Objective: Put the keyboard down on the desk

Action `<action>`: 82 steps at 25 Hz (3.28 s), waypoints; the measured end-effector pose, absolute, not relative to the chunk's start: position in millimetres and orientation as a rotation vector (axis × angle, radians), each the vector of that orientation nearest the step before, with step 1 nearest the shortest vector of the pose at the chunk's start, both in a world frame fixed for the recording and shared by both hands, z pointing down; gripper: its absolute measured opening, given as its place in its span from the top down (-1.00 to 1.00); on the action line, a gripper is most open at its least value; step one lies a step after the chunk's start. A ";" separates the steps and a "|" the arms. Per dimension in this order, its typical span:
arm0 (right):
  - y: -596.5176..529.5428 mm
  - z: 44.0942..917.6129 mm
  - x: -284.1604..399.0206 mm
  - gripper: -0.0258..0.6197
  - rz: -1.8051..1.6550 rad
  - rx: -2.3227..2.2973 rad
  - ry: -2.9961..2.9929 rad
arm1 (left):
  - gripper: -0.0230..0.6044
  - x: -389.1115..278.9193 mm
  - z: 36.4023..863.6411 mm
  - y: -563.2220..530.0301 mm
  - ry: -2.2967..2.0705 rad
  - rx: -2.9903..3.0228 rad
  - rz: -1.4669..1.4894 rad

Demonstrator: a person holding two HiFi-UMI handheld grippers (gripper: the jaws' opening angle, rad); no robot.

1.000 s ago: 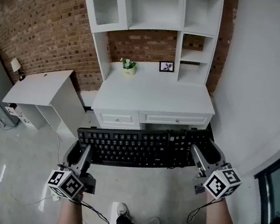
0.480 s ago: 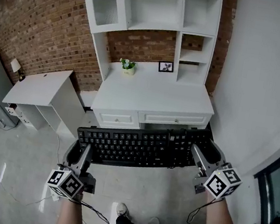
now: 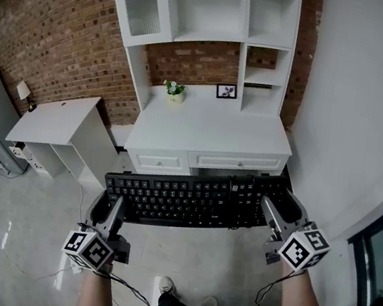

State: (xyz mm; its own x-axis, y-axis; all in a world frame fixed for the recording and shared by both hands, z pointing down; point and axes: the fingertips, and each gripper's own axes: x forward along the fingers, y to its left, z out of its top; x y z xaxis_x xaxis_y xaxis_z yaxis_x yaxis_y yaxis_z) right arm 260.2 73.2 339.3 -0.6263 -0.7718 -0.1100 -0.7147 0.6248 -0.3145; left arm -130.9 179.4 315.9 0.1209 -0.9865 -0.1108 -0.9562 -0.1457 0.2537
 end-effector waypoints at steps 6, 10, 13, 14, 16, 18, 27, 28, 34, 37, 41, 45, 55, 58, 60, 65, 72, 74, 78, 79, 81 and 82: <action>79.7 331.6 265.6 0.08 -0.363 -1.218 2.598 | 0.12 -127.1 304.9 182.9 -1.964 2.274 -0.380; 82.6 330.7 267.8 0.08 -0.365 -1.230 2.599 | 0.12 -125.9 304.1 182.6 -1.956 2.283 -0.377; 80.7 335.2 269.1 0.08 -0.366 -1.234 2.593 | 0.12 -125.4 307.7 178.8 -1.951 2.298 -0.381; 80.0 336.4 268.7 0.08 -0.363 -1.236 2.592 | 0.12 -125.5 308.9 177.8 -1.951 2.297 -0.380; 79.0 338.5 267.4 0.08 -0.360 -1.241 2.592 | 0.12 -125.9 311.4 176.3 -1.951 2.288 -0.374; 78.0 340.5 265.8 0.08 -0.362 -1.241 2.591 | 0.12 -127.5 313.7 175.1 -1.950 2.287 -0.374; 73.1 351.3 262.2 0.08 -0.366 -1.243 2.584 | 0.12 -132.2 323.1 167.8 -1.944 2.305 -0.377; 72.6 353.4 263.0 0.08 -0.366 -1.245 2.584 | 0.12 -131.5 325.7 166.7 -1.942 2.306 -0.377; 63.2 345.7 256.3 0.08 -0.362 -1.270 2.585 | 0.12 -139.1 322.6 152.4 -1.924 2.304 -0.377; 0.4 341.9 230.0 0.08 -0.395 -1.260 2.598 | 0.12 -163.5 316.7 95.7 -1.936 2.256 -0.356; -42.6 338.4 201.5 0.08 -0.418 -1.267 2.609 | 0.12 -191.5 314.5 53.5 -1.931 2.236 -0.344; -57.9 343.4 178.8 0.08 -0.422 -1.278 2.608 | 0.12 -215.7 323.9 36.9 -1.915 2.246 -0.352; -123.5 346.0 98.3 0.08 -0.442 -1.319 2.620 | 0.12 -296.9 330.2 -34.2 -1.887 2.215 -0.327; -152.1 341.7 65.3 0.08 -0.456 -1.335 2.623 | 0.12 -329.2 327.8 -66.4 -1.869 2.201 -0.317; -155.0 346.7 62.0 0.08 -0.465 -1.341 2.615 | 0.12 -333.3 332.7 -71.2 -1.862 2.204 -0.320; -168.3 350.3 47.3 0.08 -0.465 -1.366 2.605 | 0.12 -349.9 340.4 -90.8 -1.837 2.212 -0.328; -186.8 358.8 25.5 0.08 -0.463 -1.400 2.583 | 0.12 -373.1 350.4 -119.9 -1.804 2.229 -0.324; -191.5 357.5 16.4 0.08 -0.461 -1.412 2.578 | 0.12 -382.6 350.4 -127.6 -1.790 2.237 -0.325; -190.1 354.1 8.4 0.08 -0.434 -1.426 2.579 | 0.12 -391.9 353.9 -131.2 -1.760 2.263 -0.352; -189.1 353.0 8.3 0.08 -0.426 -1.430 2.578 | 0.12 -392.0 353.3 -131.3 -1.760 2.265 -0.354; -190.0 351.6 3.1 0.08 -0.432 -1.436 2.574 | 0.12 -396.8 350.1 -134.4 -1.764 2.259 -0.348; -191.5 350.2 -1.8 0.08 -0.437 -1.438 2.574 | 0.12 -401.6 348.6 -136.5 -1.763 2.257 -0.347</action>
State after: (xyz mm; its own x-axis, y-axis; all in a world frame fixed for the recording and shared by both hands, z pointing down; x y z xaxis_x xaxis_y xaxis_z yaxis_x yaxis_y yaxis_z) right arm -1.8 -191.5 350.2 -0.5244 -0.8514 0.0020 -0.8044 0.4947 -0.3289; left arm -401.6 -136.5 348.6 0.2367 -0.9711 -0.0298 -0.9100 -0.2323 0.3433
